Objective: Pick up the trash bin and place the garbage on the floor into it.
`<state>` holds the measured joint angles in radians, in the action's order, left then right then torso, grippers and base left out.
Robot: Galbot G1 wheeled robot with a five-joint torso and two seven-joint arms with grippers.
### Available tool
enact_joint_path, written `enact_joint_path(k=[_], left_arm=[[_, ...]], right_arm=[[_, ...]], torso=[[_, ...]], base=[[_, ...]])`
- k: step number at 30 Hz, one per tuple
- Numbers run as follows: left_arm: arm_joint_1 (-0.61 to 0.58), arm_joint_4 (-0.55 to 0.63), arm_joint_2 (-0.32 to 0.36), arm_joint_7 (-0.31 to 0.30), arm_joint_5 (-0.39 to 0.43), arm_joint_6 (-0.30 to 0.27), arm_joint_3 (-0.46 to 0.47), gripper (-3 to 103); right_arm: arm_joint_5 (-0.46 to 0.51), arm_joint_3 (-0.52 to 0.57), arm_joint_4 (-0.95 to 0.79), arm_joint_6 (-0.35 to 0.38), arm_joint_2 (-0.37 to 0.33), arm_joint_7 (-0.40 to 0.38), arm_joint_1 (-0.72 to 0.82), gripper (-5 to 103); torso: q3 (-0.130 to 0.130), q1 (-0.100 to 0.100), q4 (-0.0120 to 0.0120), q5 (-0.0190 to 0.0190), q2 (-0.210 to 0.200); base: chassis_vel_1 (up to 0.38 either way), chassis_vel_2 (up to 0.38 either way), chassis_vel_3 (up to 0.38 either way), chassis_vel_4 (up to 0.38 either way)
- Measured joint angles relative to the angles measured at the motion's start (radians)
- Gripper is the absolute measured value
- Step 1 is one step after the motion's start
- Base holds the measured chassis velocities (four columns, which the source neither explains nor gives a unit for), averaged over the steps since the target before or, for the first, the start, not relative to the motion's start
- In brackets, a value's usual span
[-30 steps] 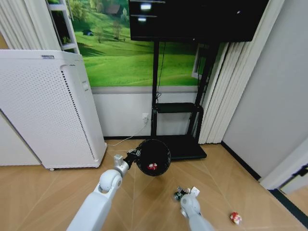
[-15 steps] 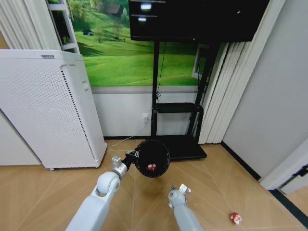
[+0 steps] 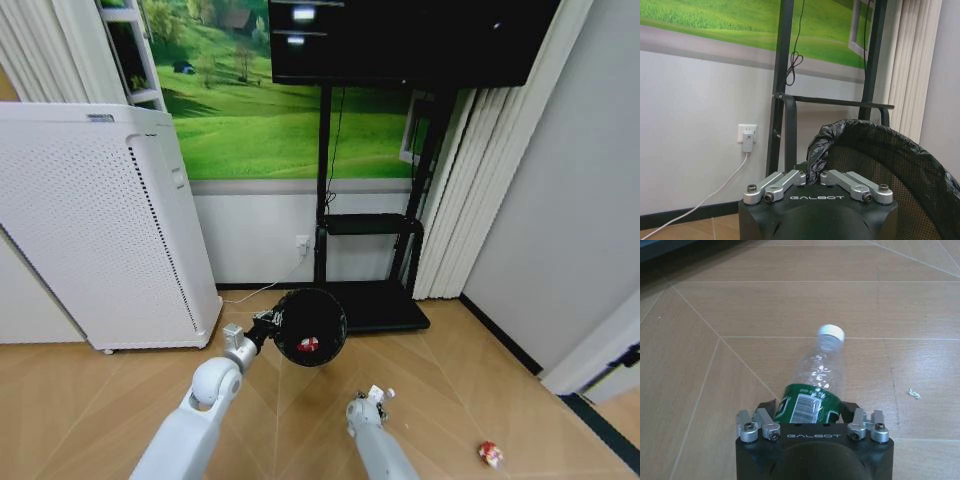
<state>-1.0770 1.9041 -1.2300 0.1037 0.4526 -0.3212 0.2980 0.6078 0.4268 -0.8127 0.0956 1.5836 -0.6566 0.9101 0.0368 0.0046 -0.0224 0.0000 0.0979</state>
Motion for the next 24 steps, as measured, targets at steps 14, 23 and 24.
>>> enact_joint_path(k=[14,23,24], left_arm=[[-0.006,-0.013,0.007,0.007,0.006,0.001,0.035,7],[0.016,-0.111,-0.013,0.012,0.003,0.023,0.056,7],[0.024,-0.133,-0.022,0.013,0.003,0.024,0.046,7]], right_arm=[[-0.082,0.037,-0.335,-0.025,-0.059,0.013,0.135,25],[-0.068,0.178,-0.967,0.063,-0.149,0.041,0.284,24],[-0.05,0.179,-1.049,0.078,-0.153,0.042,0.298,24]], torso=[[0.0,0.0,-0.0001,0.0005,0.0],[0.0,0.0,-0.0003,0.0001,0.0],[0.0,0.0,0.0002,0.0007,0.0]], base=[[0.0,0.0,0.0,0.0],[0.0,0.0,0.0,0.0],[0.0,0.0,0.0,0.0]])
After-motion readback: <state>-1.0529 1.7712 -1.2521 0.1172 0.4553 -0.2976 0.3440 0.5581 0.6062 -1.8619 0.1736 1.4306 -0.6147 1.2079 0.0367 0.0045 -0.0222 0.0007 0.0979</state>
